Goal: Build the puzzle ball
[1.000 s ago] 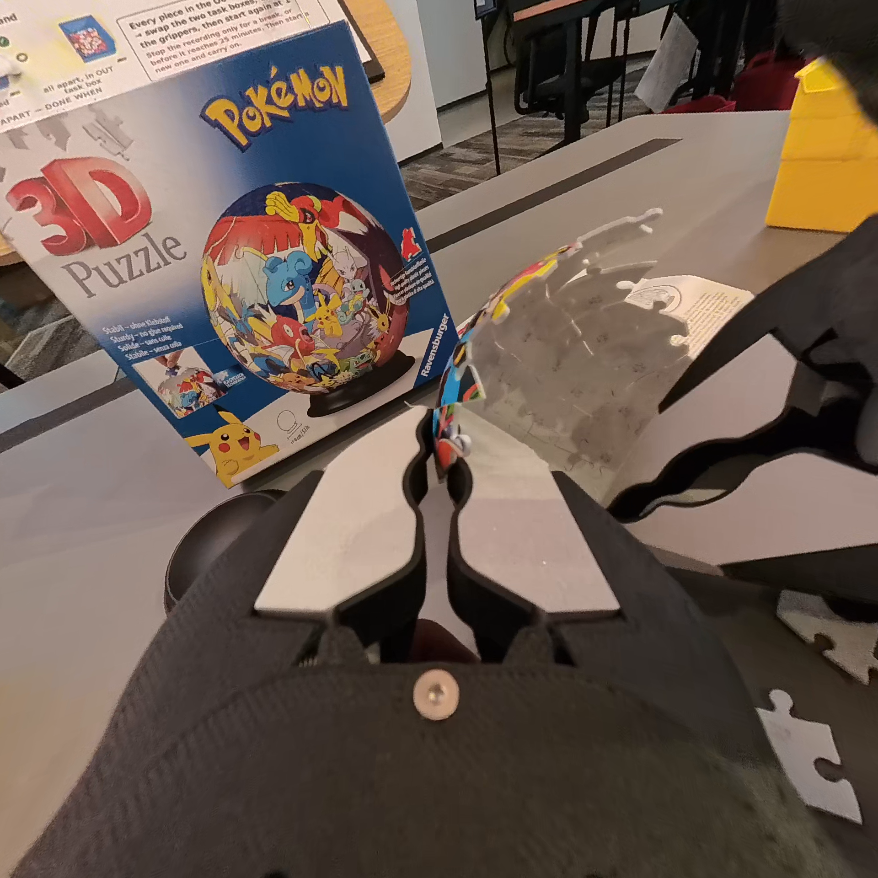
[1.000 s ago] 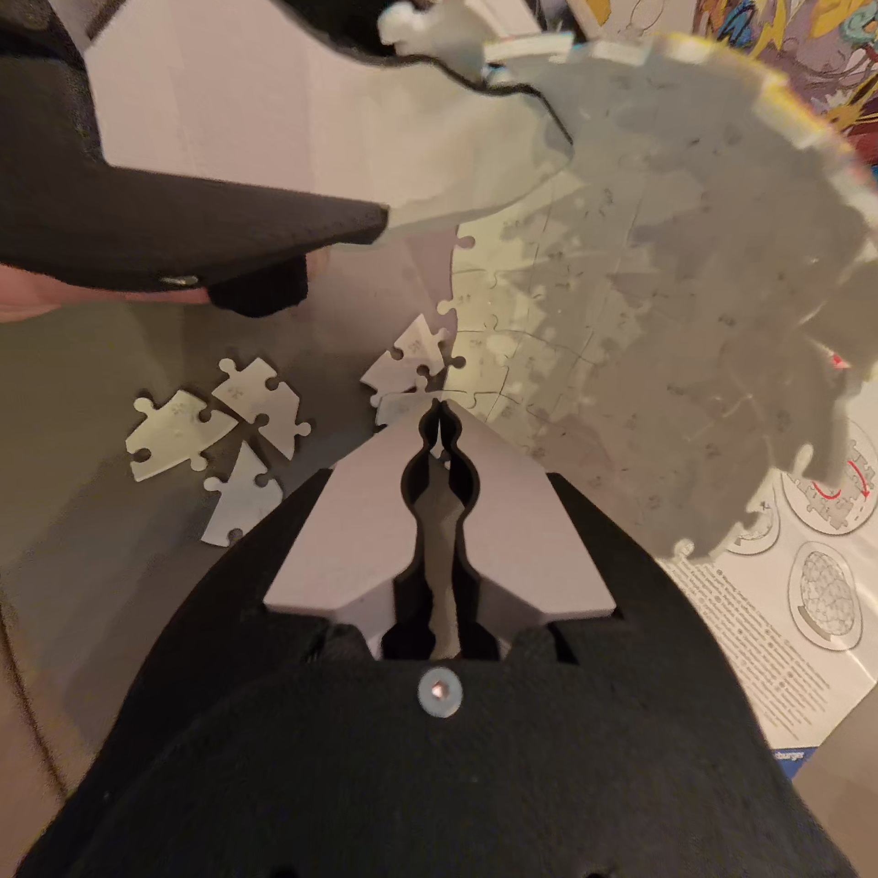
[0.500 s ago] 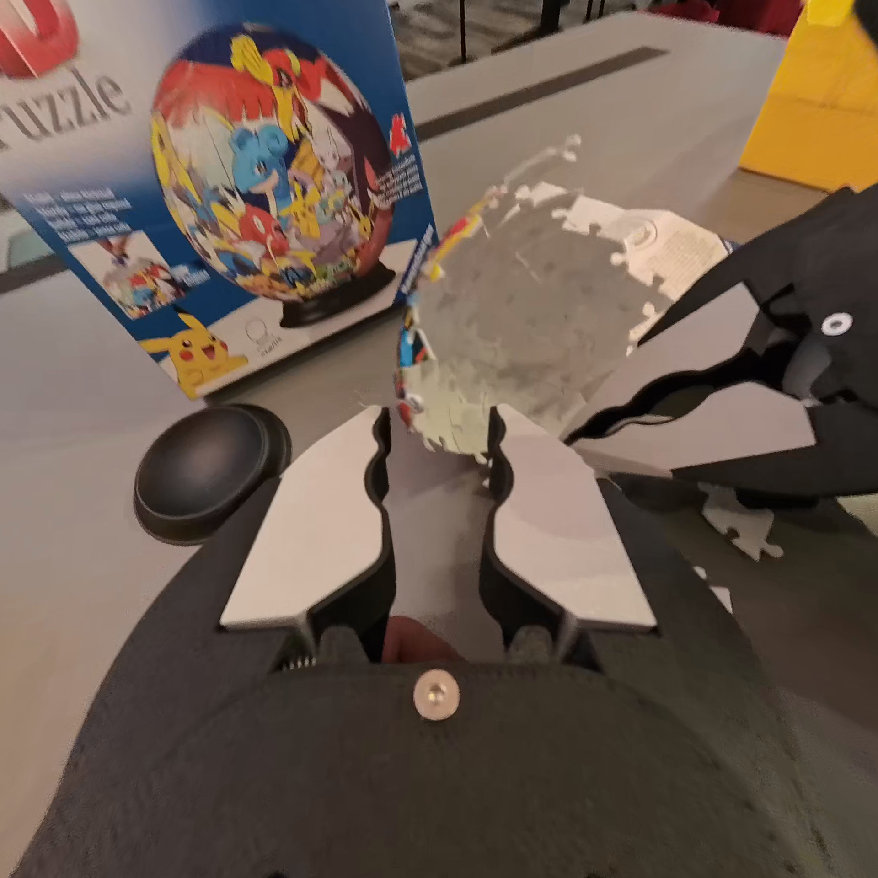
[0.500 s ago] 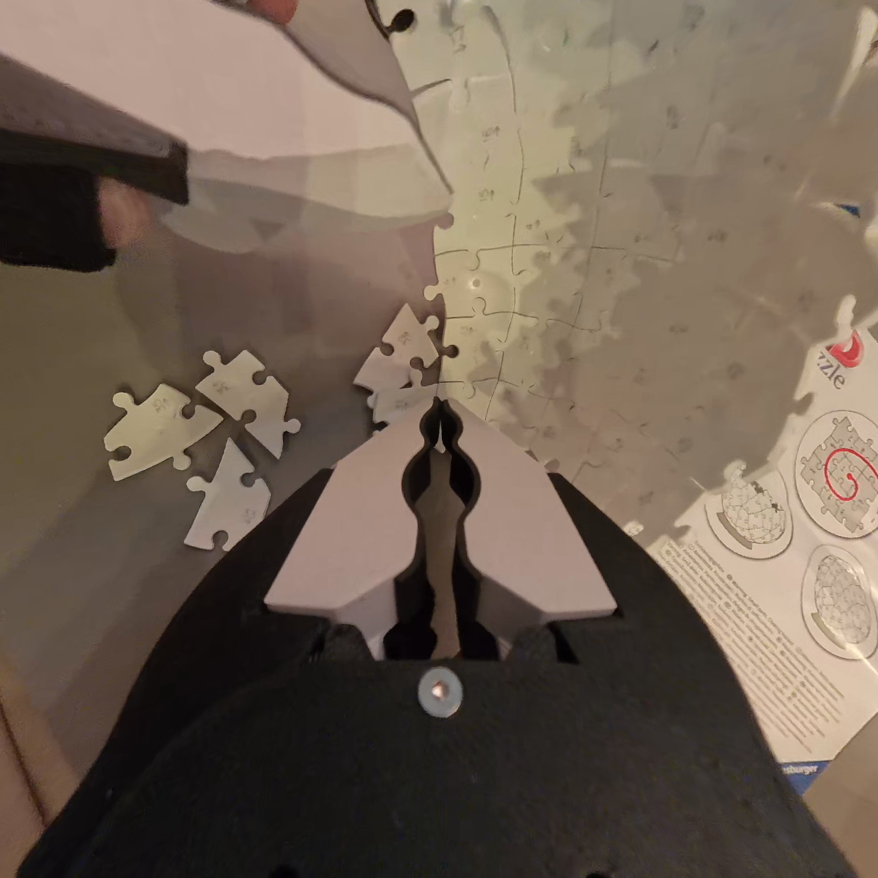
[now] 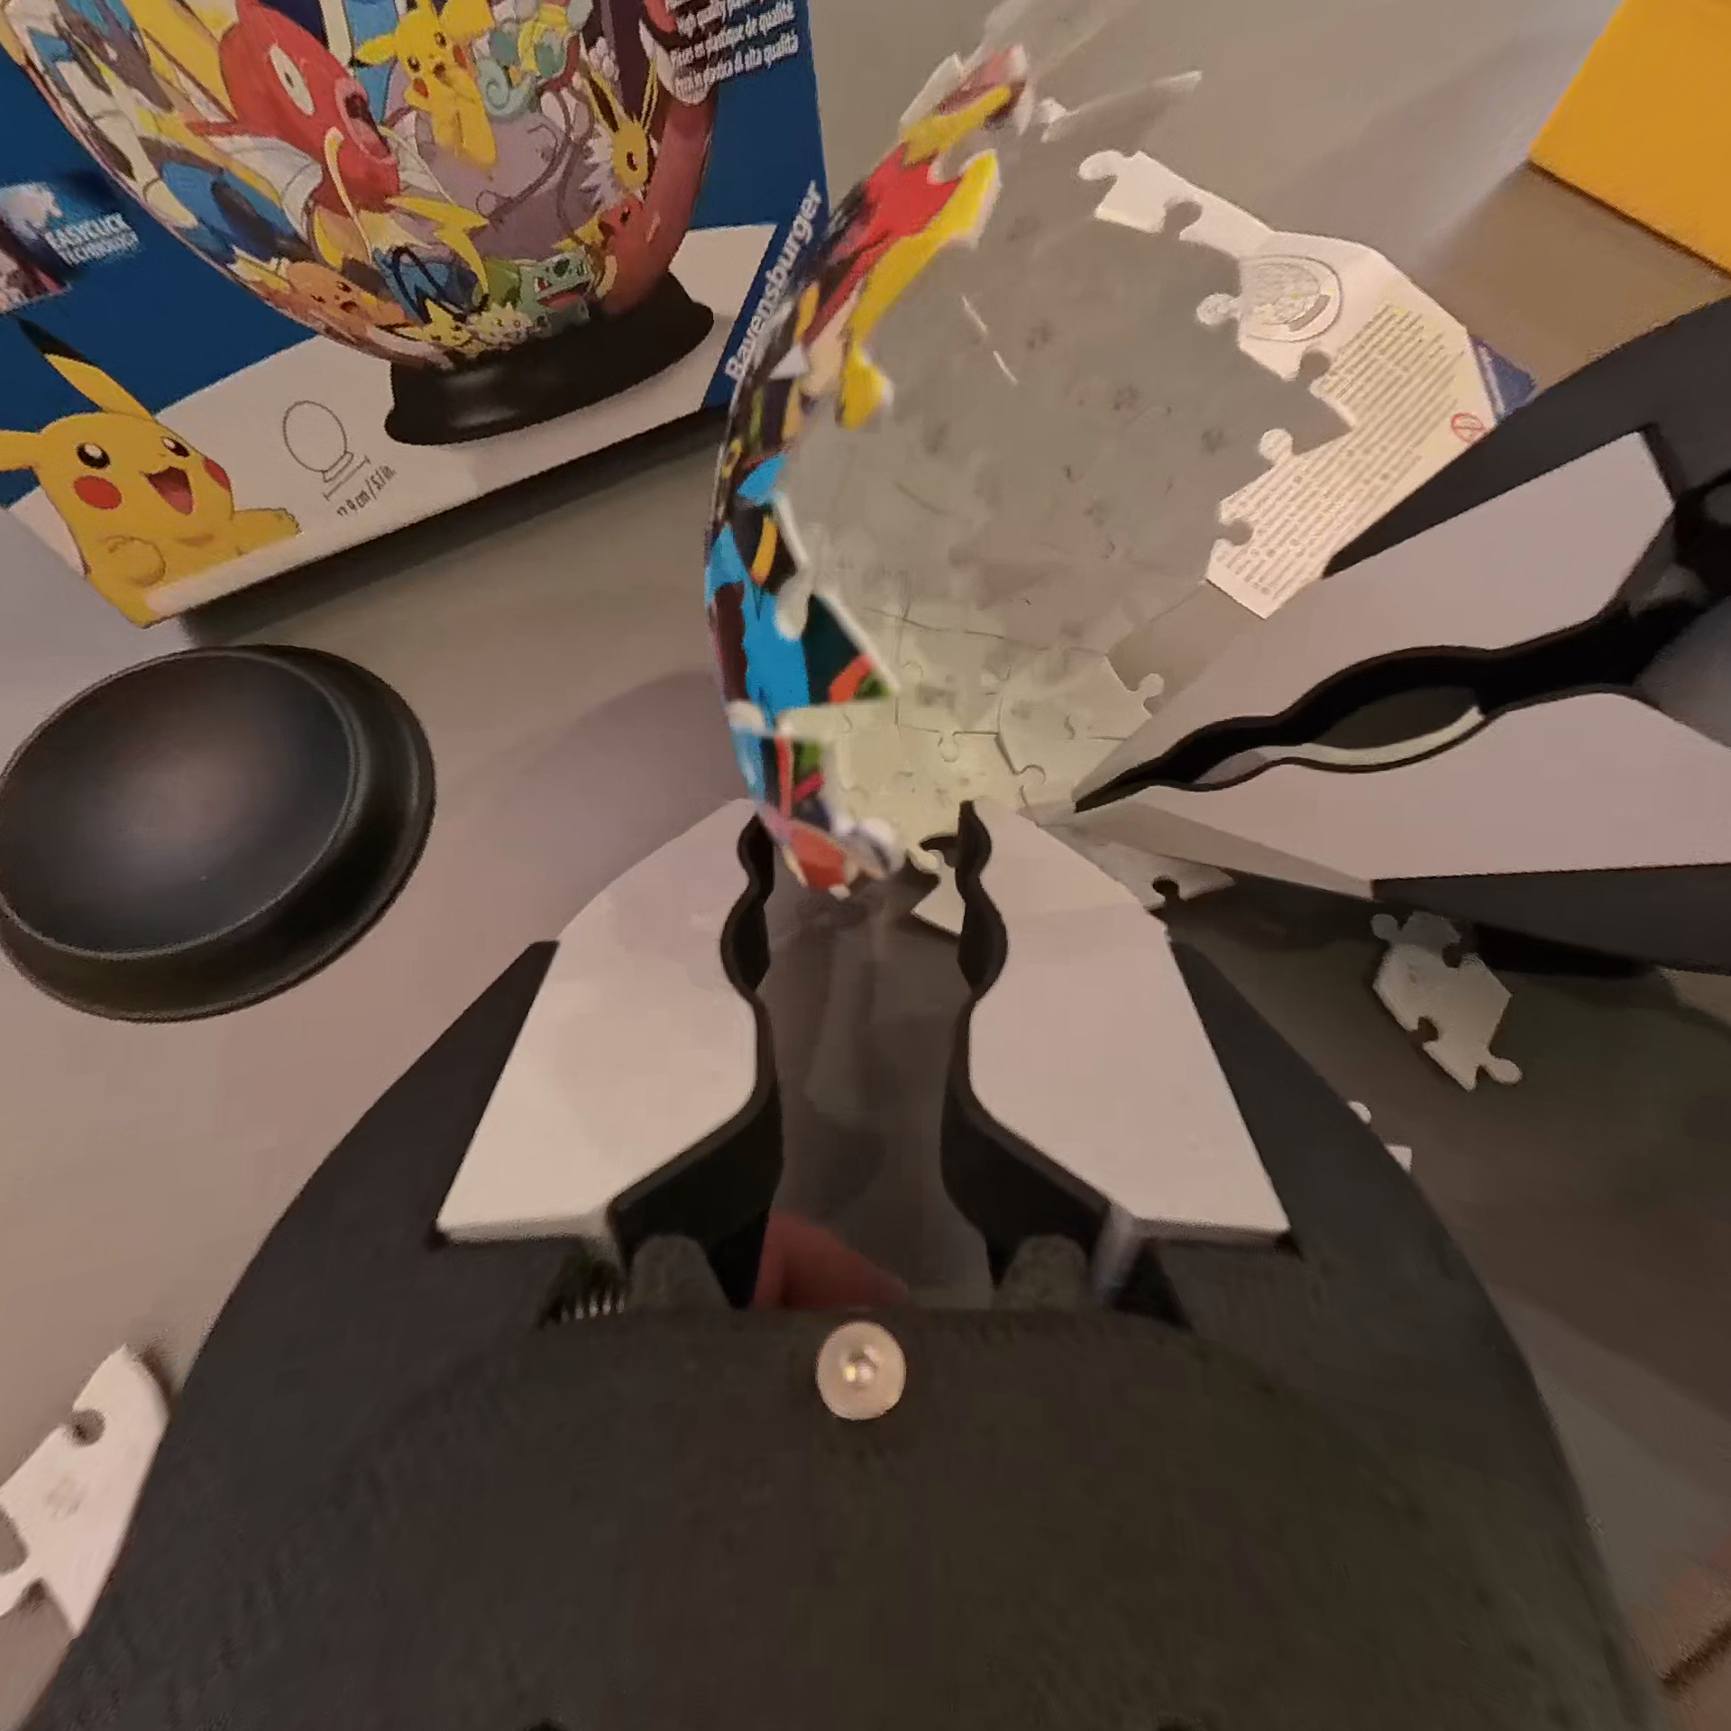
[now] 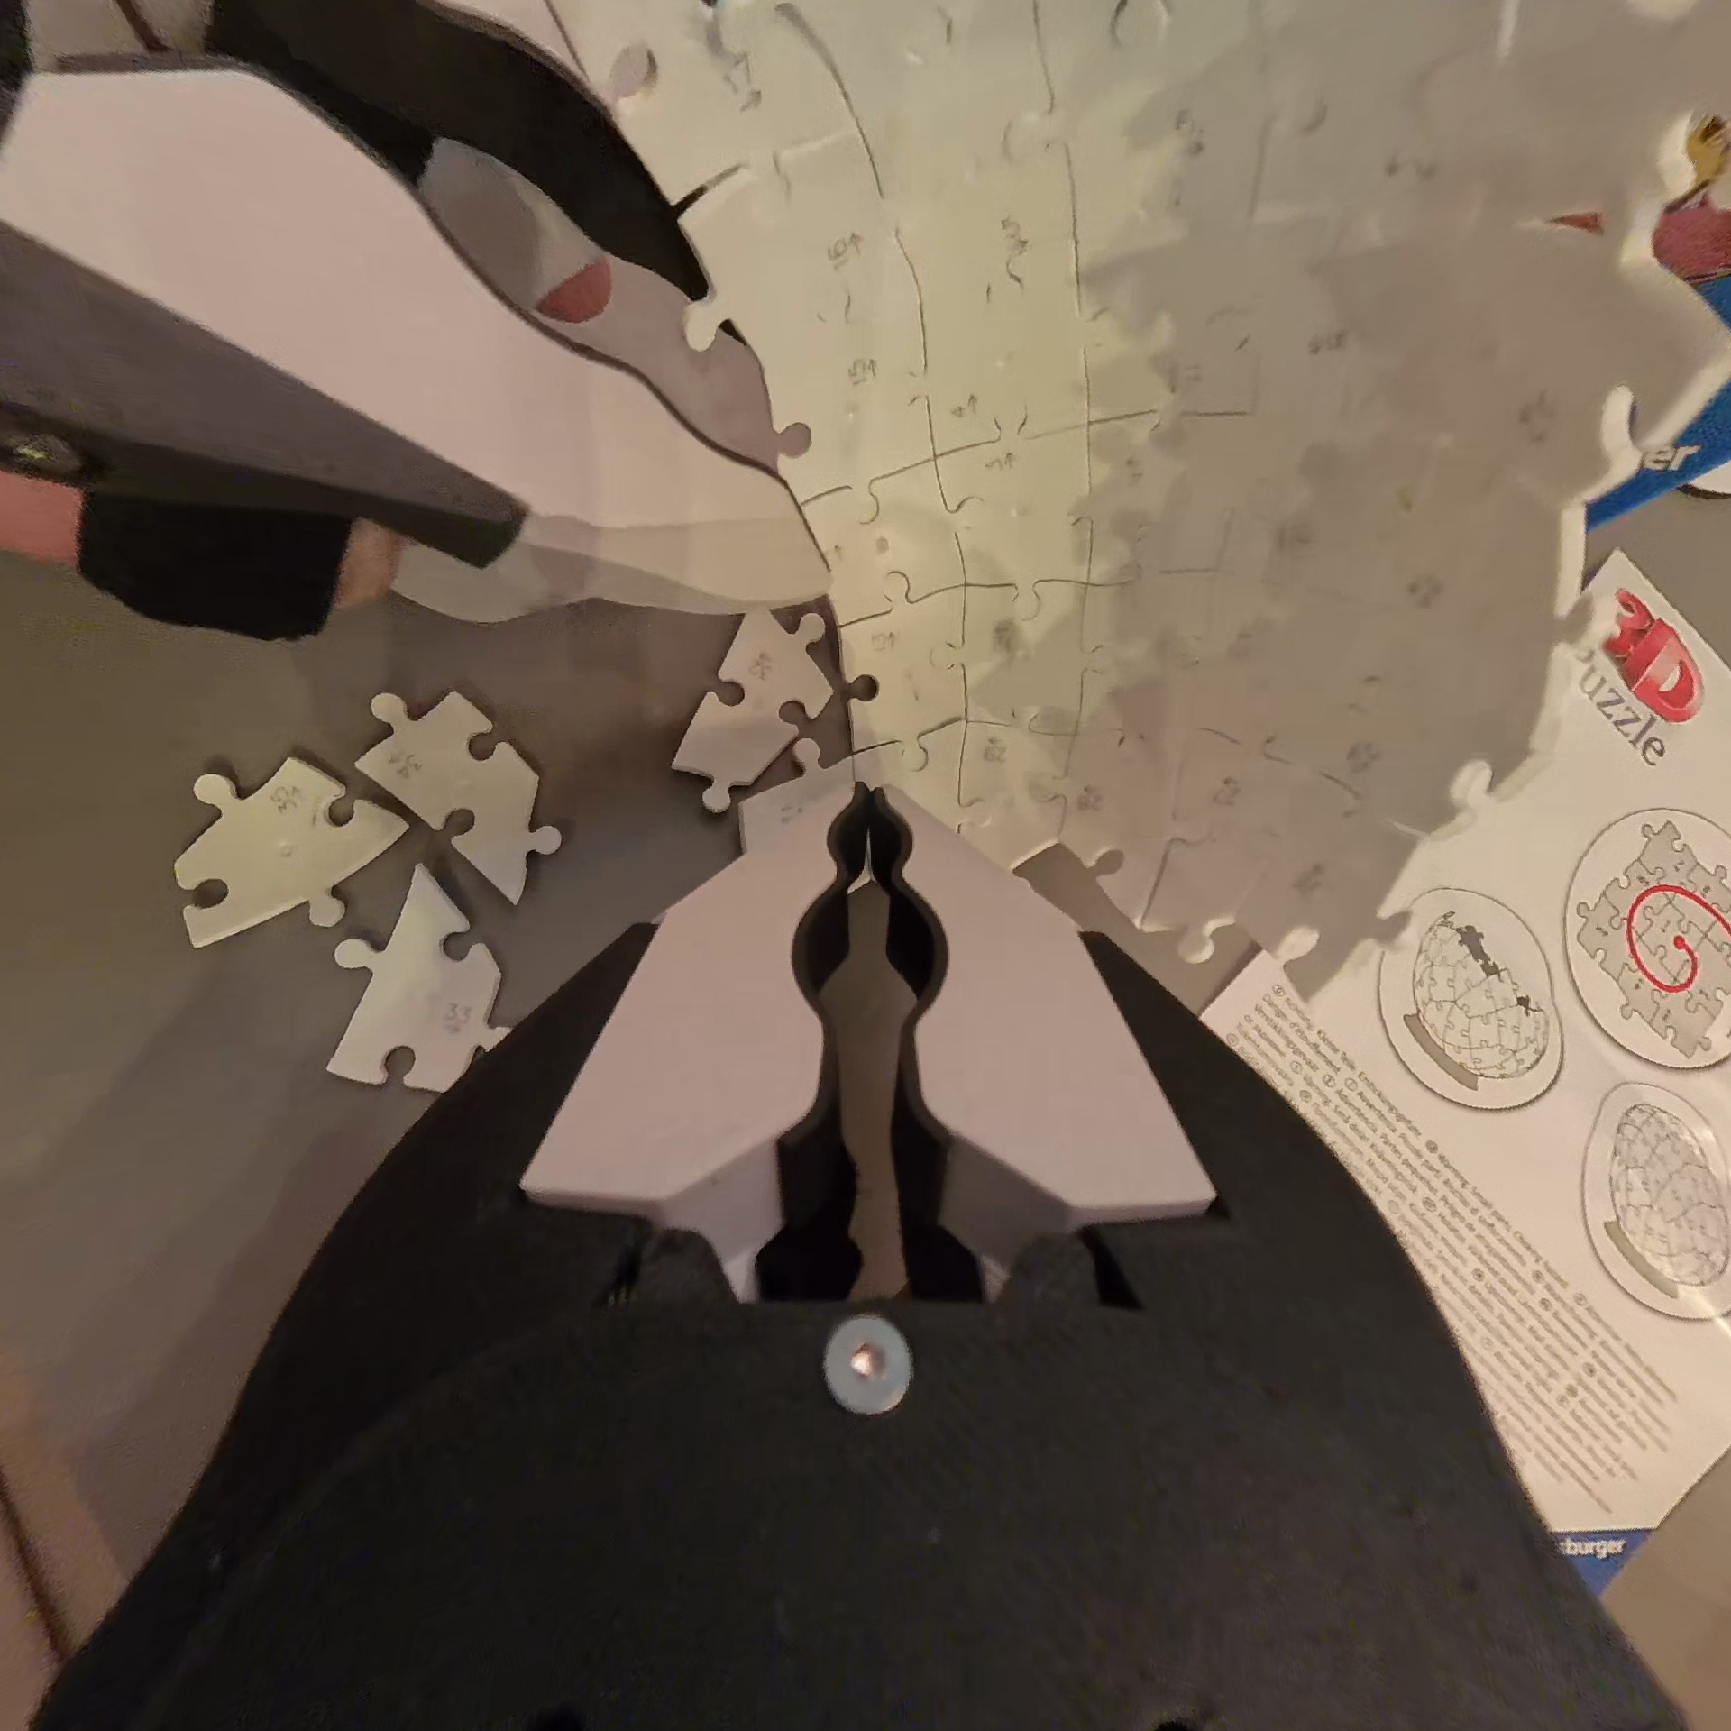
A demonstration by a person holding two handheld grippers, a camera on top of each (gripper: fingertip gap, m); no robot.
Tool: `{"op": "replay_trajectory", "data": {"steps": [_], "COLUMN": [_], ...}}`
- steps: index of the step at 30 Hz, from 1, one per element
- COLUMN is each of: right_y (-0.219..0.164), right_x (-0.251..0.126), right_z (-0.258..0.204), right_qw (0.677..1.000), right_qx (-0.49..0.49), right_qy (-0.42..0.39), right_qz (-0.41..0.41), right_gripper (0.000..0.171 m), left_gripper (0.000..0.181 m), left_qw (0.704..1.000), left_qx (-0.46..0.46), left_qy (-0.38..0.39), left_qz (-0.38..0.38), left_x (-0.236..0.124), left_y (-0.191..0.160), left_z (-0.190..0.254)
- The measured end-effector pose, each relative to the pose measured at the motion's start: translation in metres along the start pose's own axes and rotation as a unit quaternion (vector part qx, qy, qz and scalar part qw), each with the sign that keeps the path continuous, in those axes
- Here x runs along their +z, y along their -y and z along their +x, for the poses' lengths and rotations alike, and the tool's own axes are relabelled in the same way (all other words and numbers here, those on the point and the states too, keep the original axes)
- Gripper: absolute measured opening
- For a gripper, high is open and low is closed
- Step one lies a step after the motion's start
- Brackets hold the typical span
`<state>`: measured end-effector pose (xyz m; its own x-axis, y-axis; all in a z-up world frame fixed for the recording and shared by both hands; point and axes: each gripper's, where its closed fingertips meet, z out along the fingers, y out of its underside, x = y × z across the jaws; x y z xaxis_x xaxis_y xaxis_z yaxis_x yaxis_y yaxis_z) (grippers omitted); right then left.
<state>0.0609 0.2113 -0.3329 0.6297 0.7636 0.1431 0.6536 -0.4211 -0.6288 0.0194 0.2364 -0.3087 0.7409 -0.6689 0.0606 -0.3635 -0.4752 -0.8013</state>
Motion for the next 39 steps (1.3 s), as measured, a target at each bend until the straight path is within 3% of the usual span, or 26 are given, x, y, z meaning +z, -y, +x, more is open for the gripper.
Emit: {"op": "replay_trajectory", "data": {"steps": [11, 39], "right_y": [0.001, 0.000], "right_x": [0.000, -0.002], "right_z": [0.001, 0.005], "right_qw": [1.000, 1.000], "right_qx": [0.001, 0.005], "right_qy": [0.002, -0.005], "right_qz": [0.004, 0.005], "right_gripper": [0.000, 0.000], "left_gripper": [0.016, 0.014], "left_qw": [0.999, 1.000], "left_qx": [-0.003, 0.020], "left_qy": [-0.016, -0.003], "left_qz": [-0.030, -0.022], "left_x": [0.014, 0.016], "left_y": [0.000, 0.003], "left_z": [-0.005, -0.002]}}
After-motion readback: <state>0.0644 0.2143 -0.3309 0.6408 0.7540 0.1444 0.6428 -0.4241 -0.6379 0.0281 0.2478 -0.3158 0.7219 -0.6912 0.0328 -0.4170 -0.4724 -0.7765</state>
